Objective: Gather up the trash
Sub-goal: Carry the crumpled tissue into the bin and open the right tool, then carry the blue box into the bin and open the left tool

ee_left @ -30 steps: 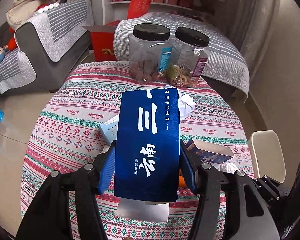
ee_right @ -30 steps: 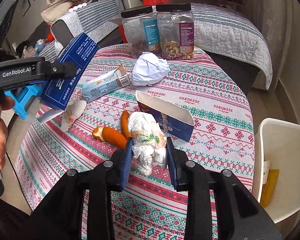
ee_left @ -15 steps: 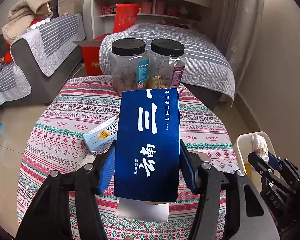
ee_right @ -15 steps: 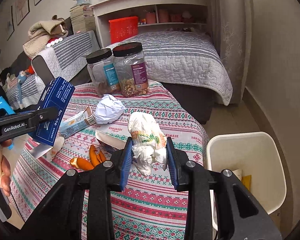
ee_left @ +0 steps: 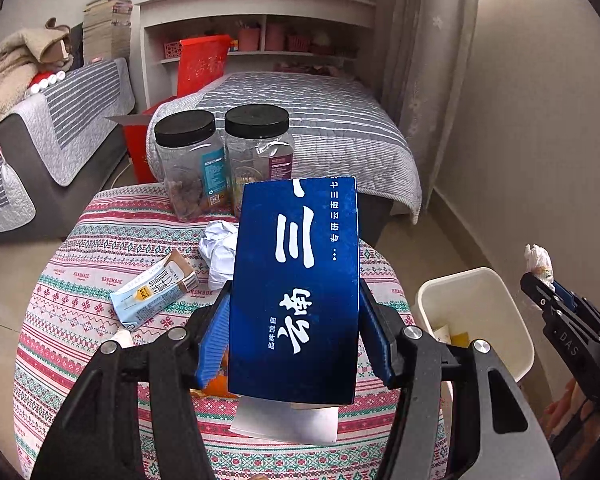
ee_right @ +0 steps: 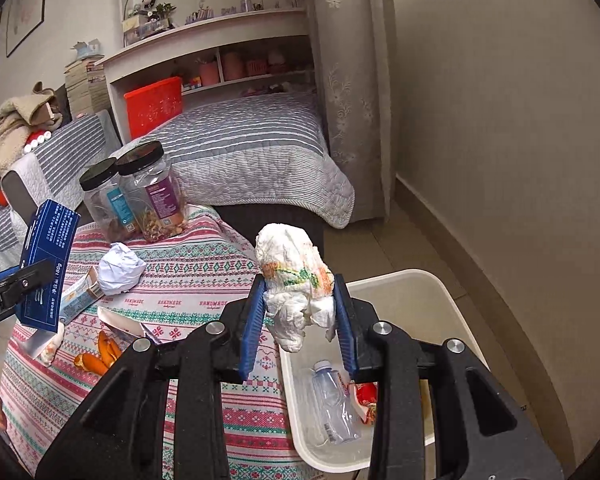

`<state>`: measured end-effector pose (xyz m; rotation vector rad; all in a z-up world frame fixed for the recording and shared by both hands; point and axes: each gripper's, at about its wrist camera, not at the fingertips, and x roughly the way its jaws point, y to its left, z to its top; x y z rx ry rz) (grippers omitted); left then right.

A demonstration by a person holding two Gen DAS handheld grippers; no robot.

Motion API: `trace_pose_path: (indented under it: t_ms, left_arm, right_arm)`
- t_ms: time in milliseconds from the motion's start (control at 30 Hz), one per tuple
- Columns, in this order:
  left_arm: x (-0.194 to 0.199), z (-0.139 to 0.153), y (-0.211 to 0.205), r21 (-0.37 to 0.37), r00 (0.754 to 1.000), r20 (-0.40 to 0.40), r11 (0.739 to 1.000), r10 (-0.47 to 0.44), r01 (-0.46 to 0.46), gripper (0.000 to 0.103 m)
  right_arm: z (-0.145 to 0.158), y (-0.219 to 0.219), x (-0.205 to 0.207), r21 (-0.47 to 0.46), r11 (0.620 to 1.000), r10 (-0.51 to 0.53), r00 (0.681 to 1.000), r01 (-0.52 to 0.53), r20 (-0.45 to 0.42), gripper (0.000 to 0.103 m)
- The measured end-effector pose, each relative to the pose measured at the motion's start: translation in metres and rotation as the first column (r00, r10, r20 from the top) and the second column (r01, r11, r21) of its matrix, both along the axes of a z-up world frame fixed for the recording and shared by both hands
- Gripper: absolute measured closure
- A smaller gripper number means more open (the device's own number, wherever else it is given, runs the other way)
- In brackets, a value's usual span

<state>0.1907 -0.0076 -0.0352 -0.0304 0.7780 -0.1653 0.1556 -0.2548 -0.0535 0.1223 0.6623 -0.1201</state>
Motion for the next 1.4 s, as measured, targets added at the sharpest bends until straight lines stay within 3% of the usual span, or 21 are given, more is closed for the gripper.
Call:
trace_pose_path:
  t_ms: [300,400,467,567,1000,1067,1133,1400]
  left_arm:
    - [-0.002,-0.001,-0.064,-0.012,0.995,0.010,0.995,-0.104,0.104,0.046]
    - [-0.004,-0.001,-0.087,-0.025,0.990,0.015,0.990,-0.141,0.142,0.046]
    - [-0.007,-0.001,-0.102,-0.034,0.986,0.017,0.985,-0.167,0.168,0.046]
    - [-0.009,-0.002,-0.122,-0.037,0.978,0.017,0.978,-0.207,0.207,0.046]
    - [-0.016,-0.014,-0.184,-0.104,0.944,-0.027,0.940,-0.329,0.325,0.044]
    - [-0.014,-0.016,-0.192,-0.155,0.925,-0.045,0.918,-0.376,0.366,0.041]
    - [-0.013,-0.019,-0.195,-0.190,0.918,-0.064,0.908,-0.390,0.373,0.028]
    - [-0.019,-0.013,-0.187,-0.065,0.952,-0.014,0.950,-0.307,0.306,0.026]
  right_arm:
    - [-0.001,-0.048,-0.011,-0.027,0.991,-0.129,0.992,0.129,-0.013,0.067]
    - [0.004,-0.059,-0.020,-0.046,0.984,-0.170,0.985,0.171,0.018,0.047]
    - [0.009,-0.067,-0.029,-0.061,0.973,-0.219,0.974,0.223,0.061,0.024]
    - [0.018,-0.082,-0.043,-0.075,0.951,-0.291,0.949,0.301,0.120,0.008]
    - [0.026,-0.126,-0.070,-0.054,0.899,-0.423,0.894,0.434,0.151,0.007]
    - [0.026,-0.128,-0.073,-0.060,0.894,-0.431,0.890,0.443,0.152,0.007]
    - [0.025,-0.130,-0.075,-0.058,0.893,-0.435,0.888,0.447,0.148,0.007]
    - [0.024,-0.121,-0.069,-0.083,0.898,-0.419,0.898,0.432,0.135,0.007]
